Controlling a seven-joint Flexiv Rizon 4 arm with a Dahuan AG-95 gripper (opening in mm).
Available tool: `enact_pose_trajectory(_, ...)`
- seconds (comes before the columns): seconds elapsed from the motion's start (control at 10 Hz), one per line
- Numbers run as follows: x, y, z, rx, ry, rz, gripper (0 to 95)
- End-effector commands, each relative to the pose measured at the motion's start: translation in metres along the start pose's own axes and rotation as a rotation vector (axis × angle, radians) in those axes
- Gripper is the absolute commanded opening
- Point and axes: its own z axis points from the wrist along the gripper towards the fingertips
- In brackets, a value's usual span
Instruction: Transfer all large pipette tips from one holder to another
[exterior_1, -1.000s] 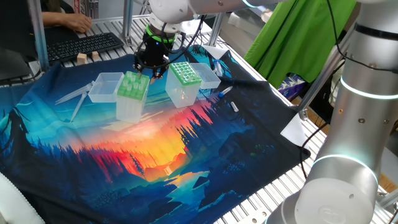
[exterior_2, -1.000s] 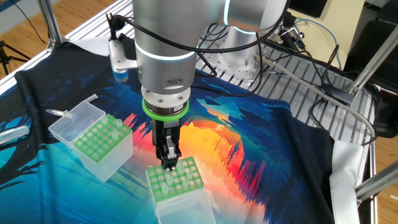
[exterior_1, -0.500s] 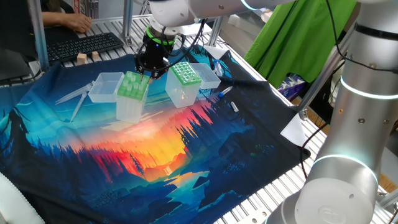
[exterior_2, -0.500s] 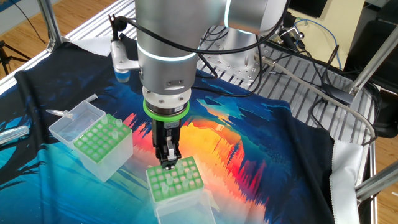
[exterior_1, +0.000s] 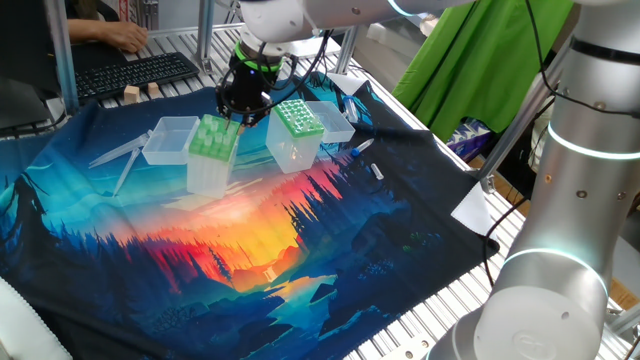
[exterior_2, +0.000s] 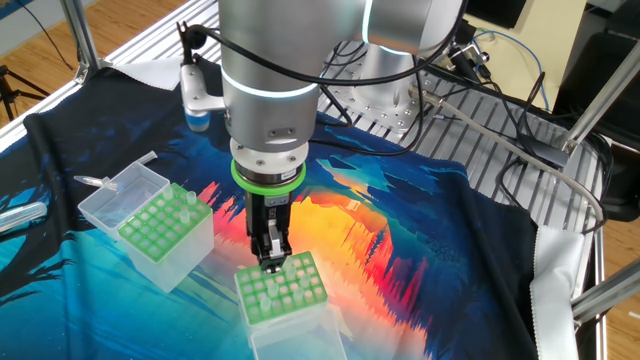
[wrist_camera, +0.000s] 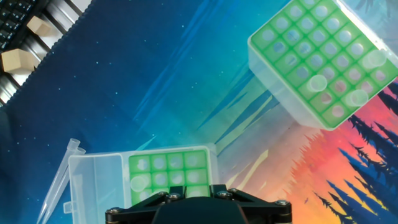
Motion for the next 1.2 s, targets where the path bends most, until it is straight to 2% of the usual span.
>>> enact_pose_trajectory(0.1,-0.0005,0.0017,-0.0001,-0.003,-0.001,0.003,19.0)
enact_pose_trajectory(0.5,-0.0018,0.0057,0.0042,-0.008,-0.008,0.006,19.0)
enact_pose_trajectory(1.2,-0.0016,0.0064,0.0041,0.008,-0.015,0.001,19.0)
